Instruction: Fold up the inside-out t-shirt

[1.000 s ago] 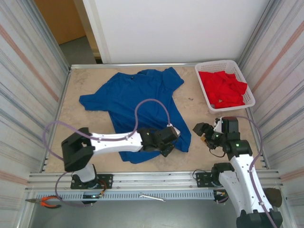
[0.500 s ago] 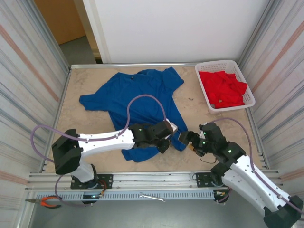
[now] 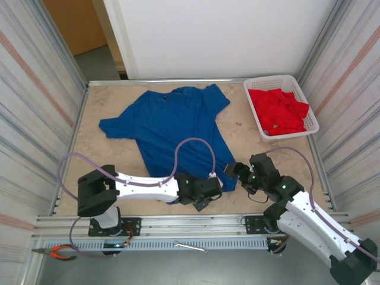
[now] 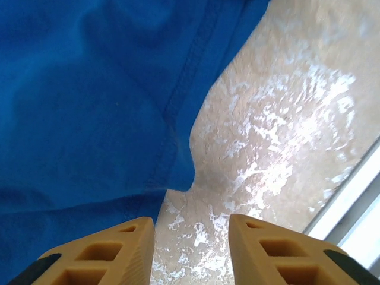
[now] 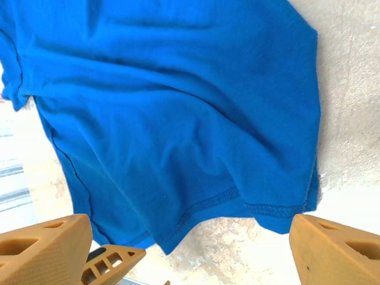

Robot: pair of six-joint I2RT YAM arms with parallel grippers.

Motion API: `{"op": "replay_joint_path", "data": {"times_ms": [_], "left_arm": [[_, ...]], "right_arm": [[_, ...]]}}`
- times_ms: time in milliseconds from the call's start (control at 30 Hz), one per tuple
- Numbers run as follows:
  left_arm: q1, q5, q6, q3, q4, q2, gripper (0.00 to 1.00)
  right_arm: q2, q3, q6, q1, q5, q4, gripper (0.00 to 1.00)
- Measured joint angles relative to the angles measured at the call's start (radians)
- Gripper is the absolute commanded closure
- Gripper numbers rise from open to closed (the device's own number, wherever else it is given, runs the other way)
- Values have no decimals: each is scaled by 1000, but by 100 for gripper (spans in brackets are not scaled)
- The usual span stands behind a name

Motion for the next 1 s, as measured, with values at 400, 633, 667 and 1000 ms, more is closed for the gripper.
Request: {"op": "replay_joint_path", "data": {"times_ms": [400,633,667,1000], "left_arm": [[-8,-171,21,29,-10,76,71],[-8,-192,42,37,7,74,100],[-8,-192,43,37,7,71,100],[9,-155,74,36,44,-31,66]], "right_arm": [[-41,-18,3,-12,0,-18,19],[-58,-19,3,-21,-1,-22,23],[-60,-19,3,-23,-2,-23,23],[-63,-20,3,-24,-4,-24,25]]}}
